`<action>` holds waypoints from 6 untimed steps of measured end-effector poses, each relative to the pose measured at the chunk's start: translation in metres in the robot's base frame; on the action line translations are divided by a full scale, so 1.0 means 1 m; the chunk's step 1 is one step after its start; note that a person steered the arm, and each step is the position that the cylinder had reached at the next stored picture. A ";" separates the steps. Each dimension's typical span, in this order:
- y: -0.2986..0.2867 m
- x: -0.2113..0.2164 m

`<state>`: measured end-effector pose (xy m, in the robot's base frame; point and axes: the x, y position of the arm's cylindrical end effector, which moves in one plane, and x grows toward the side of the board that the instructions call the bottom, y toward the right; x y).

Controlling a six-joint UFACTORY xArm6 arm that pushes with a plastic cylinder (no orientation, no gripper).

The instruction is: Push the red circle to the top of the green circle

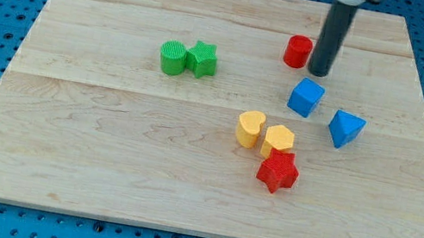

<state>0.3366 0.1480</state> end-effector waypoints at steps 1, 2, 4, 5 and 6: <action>-0.047 -0.008; -0.112 -0.009; -0.114 -0.052; -0.175 -0.040; -0.196 -0.040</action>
